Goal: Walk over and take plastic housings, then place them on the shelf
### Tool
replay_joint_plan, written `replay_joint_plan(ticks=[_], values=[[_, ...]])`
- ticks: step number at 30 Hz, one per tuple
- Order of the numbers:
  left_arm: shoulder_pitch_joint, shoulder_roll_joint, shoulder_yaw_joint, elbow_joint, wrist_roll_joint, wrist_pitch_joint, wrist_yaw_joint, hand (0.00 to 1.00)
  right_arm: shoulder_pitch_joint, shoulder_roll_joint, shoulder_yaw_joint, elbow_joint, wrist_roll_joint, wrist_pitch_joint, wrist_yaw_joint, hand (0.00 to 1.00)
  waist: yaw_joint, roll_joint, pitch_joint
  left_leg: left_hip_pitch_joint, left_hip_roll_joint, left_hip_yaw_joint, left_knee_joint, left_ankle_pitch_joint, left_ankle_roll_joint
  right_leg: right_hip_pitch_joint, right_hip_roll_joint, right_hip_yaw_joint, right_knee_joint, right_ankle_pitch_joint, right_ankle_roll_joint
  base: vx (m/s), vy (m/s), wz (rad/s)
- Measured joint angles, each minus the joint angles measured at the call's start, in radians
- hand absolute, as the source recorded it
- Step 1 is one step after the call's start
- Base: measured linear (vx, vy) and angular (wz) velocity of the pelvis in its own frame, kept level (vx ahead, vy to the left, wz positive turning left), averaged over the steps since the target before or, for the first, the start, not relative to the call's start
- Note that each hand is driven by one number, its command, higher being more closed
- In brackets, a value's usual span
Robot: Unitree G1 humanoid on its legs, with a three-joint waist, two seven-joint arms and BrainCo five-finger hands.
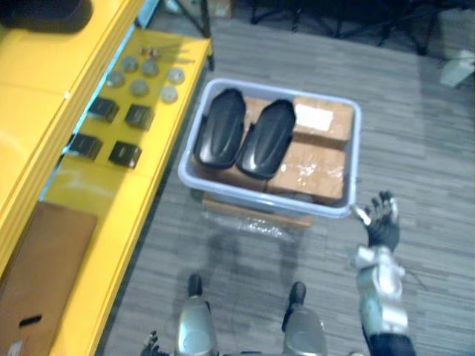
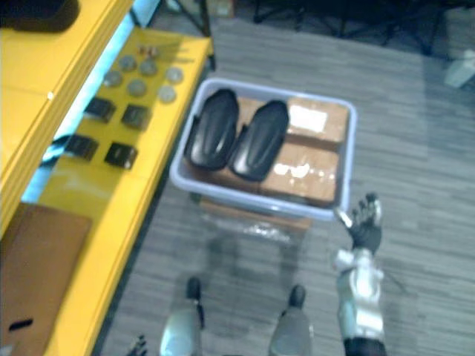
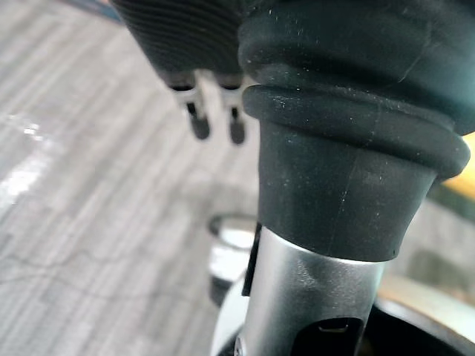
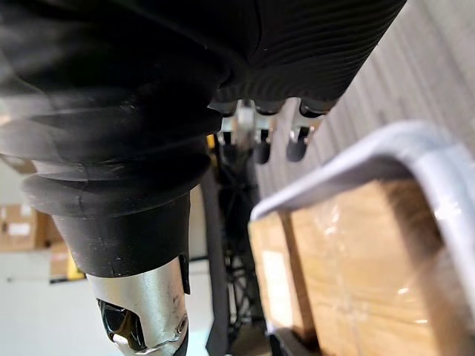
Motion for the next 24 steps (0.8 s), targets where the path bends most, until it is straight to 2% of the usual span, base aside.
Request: replay_joint_plan(ticks=[3,5,8,11,13,14,17,22,24], values=[[-0.027,0.001,-0.023,0.004,-0.021,0.006,-0.008,0.00,-0.198,-0.101,-0.027,0.143,0.024,0.049,-0.051,0.00,0.028,0.020,0.019,-0.044,-0.028,-0.023,-0.018,0.032,0.011,-0.051,-0.028,-0.009,0.042,0.002,0.007,-0.10,0.034,0.28],[-0.054,-0.007,-0.037,0.015,-0.049,0.011,-0.030,0.00,-0.345,-0.207,-0.026,0.253,0.030,0.096,-0.084,0.00,0.047,0.052,0.038,-0.064,-0.062,-0.038,-0.014,0.044,0.020,-0.078,-0.066,-0.010,0.083,-0.002,0.015,-0.09,0.061,0.28],[-0.074,-0.014,-0.074,0.034,-0.067,0.005,-0.048,0.00,-0.480,-0.292,-0.022,0.351,0.029,0.142,-0.101,0.00,0.058,0.097,0.058,-0.090,-0.095,-0.057,-0.012,0.058,0.030,-0.101,-0.103,-0.019,0.118,-0.009,0.024,-0.07,0.060,0.29],[-0.084,-0.022,-0.079,0.045,-0.087,0.004,-0.068,0.00,-0.531,-0.323,-0.005,0.411,0.029,0.181,-0.109,0.00,0.064,0.115,0.064,-0.111,-0.111,-0.072,-0.006,0.061,0.031,-0.117,-0.120,-0.028,0.138,-0.013,0.028,-0.04,0.016,0.20],[-0.102,-0.020,-0.105,0.060,-0.089,-0.002,-0.076,0.00,-0.553,-0.350,0.007,0.454,0.028,0.214,-0.112,0.00,0.079,0.130,0.071,-0.130,-0.116,-0.082,0.012,0.061,0.031,-0.127,-0.127,-0.035,0.157,-0.016,0.028,-0.03,-0.008,0.17],[-0.113,-0.021,-0.113,0.064,-0.089,-0.006,-0.083,0.00,-0.566,-0.372,0.013,0.480,0.025,0.222,-0.111,0.00,0.088,0.141,0.079,-0.133,-0.122,-0.087,0.016,0.061,0.031,-0.129,-0.133,-0.035,0.166,-0.022,0.030,-0.05,-0.011,0.16],[-0.117,-0.022,-0.140,0.074,-0.094,-0.019,-0.091,0.00,-0.626,-0.388,0.038,0.528,0.008,0.246,-0.112,0.00,0.091,0.161,0.084,-0.141,-0.138,-0.103,0.024,0.061,0.032,-0.141,-0.153,-0.039,0.206,-0.043,0.032,-0.08,-0.016,0.16],[-0.121,-0.021,-0.152,0.078,-0.128,-0.019,-0.108,0.00,-0.684,-0.422,0.065,0.569,0.008,0.286,-0.108,0.00,0.111,0.165,0.082,-0.164,-0.143,-0.112,0.025,0.072,0.031,-0.174,-0.164,-0.039,0.241,-0.054,0.029,-0.05,-0.017,0.07],[-0.121,-0.021,-0.162,0.081,-0.130,-0.020,-0.109,0.00,-0.697,-0.424,0.066,0.581,0.008,0.286,-0.094,0.00,0.112,0.167,0.080,-0.164,-0.153,-0.117,0.025,0.074,0.032,-0.175,-0.175,-0.041,0.254,-0.060,0.031,-0.04,-0.005,0.13]])
